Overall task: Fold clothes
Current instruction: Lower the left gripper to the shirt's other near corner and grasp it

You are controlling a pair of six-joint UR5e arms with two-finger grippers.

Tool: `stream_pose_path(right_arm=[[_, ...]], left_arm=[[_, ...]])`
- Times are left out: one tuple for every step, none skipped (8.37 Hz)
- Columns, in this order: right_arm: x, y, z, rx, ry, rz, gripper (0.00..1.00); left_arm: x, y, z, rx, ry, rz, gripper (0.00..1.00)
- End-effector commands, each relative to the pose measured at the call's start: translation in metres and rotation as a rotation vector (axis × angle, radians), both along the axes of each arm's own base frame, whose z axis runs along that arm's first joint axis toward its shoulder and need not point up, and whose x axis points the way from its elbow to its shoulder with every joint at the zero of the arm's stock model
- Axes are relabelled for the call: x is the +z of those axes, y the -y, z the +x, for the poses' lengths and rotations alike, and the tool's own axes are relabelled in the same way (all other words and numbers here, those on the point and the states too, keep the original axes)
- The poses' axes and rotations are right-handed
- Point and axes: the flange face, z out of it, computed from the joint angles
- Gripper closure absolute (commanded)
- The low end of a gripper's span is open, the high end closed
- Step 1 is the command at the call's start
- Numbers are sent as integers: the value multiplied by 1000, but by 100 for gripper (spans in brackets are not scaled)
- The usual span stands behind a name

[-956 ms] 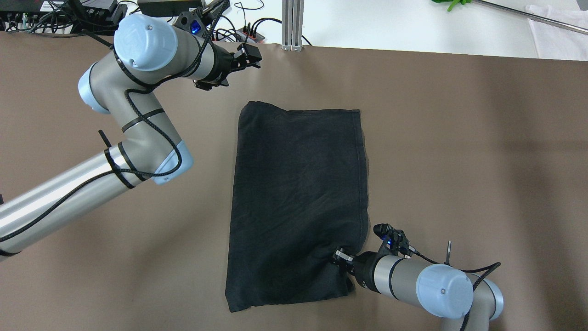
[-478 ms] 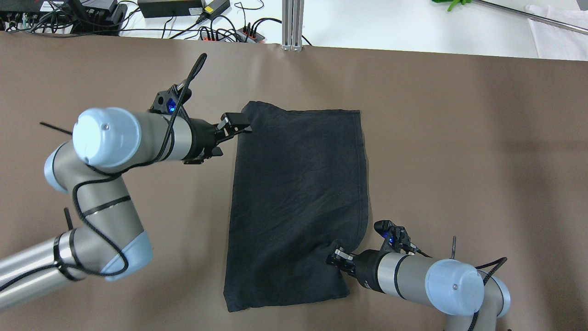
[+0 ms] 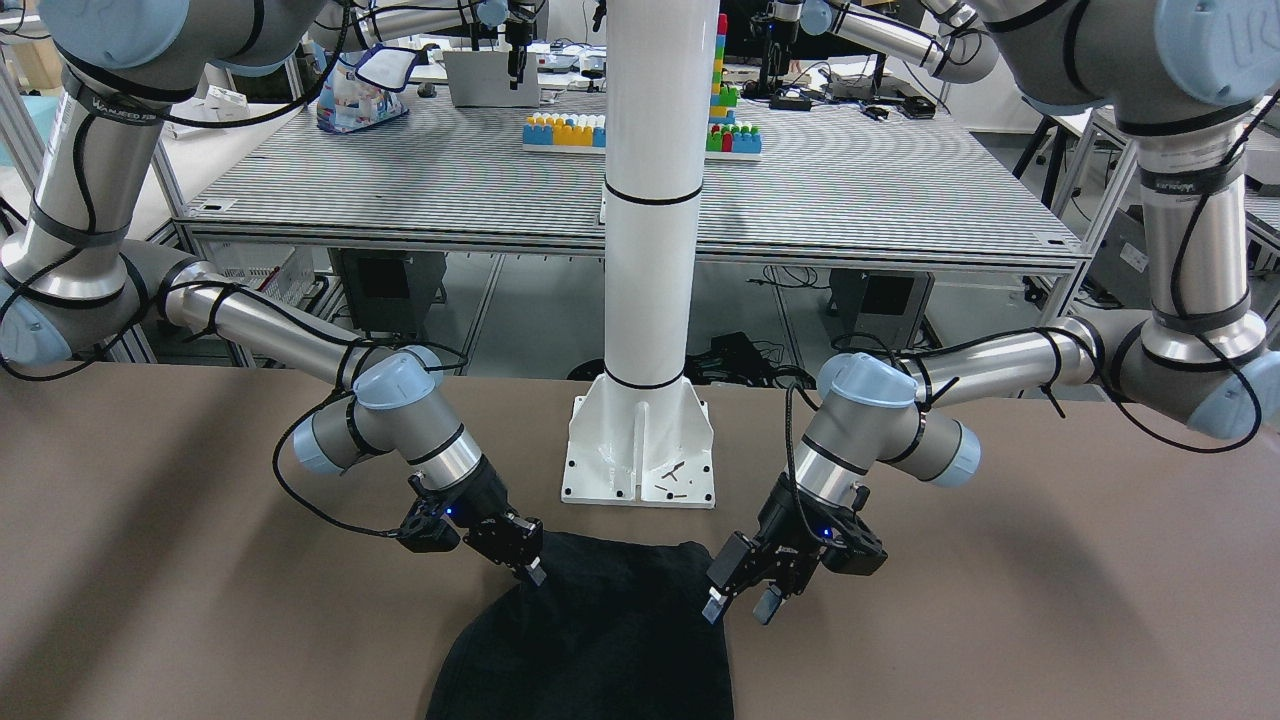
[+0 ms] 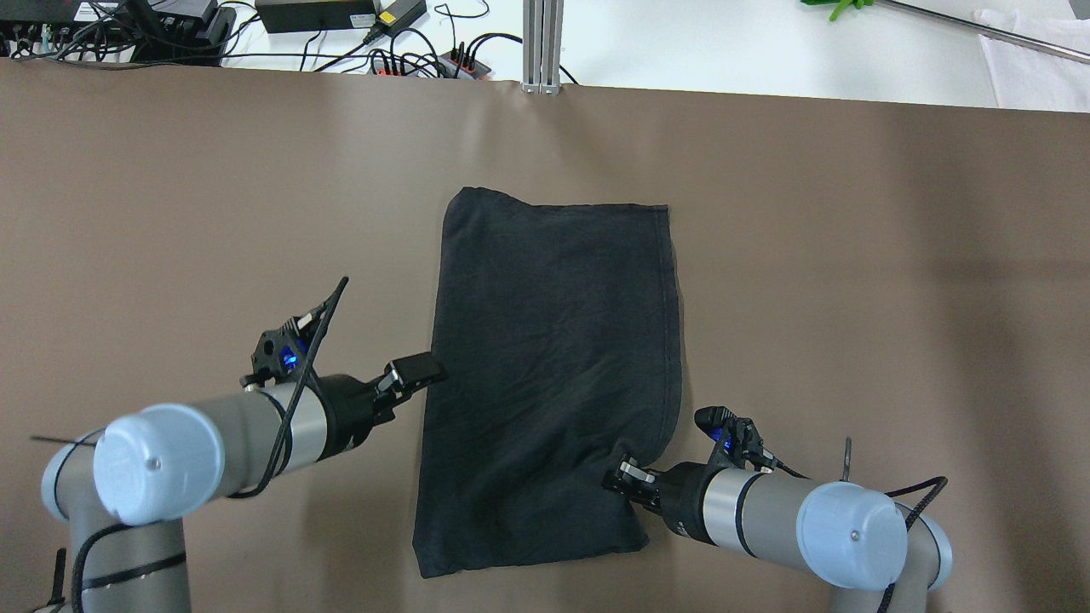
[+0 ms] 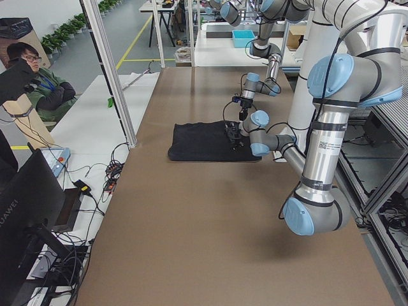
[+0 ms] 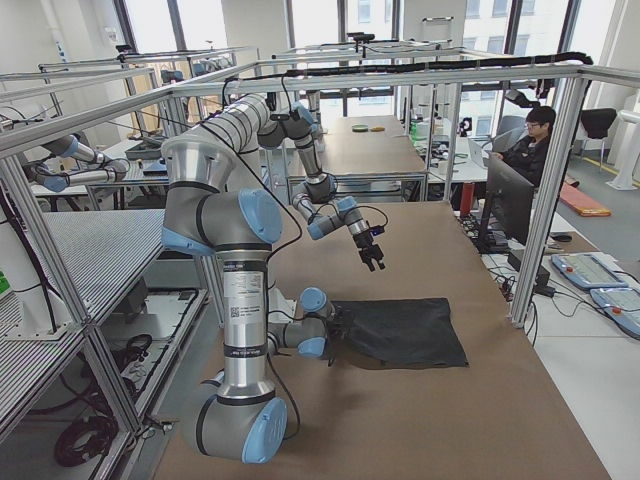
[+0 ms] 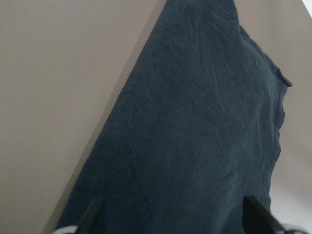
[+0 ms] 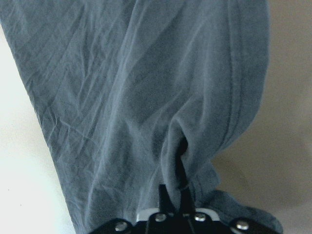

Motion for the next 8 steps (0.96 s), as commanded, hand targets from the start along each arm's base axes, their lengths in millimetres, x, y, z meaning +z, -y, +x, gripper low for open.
stream_pose_path(right_arm=[[-1,-1,0,-1,-3,24,100],[-2,-1,0,-1,-3,30,100],[-2,-1,0,-4,-9,43,100],[-2,-1,0,-4,-8,45,100],[-1,-1,-1,-6,-10,44,100],[-2,-1,-1,-6,-9,44,100],[-2,-1,0,-3,-9,45,100],[-2,-1,-1,-3,-9,45,100]], left_arm=[[27,-85,22,-7,-109,-23,0],[31,-108,36,-10,-103,-12,0],[40,-114,45,-1,-82,-14,0],[51,-114,52,1,-59,-17,0],[61,-114,60,0,-35,-19,0],[73,-114,68,2,-10,-22,0],[79,-114,76,4,6,-25,0],[78,-121,82,17,5,-24,0]])
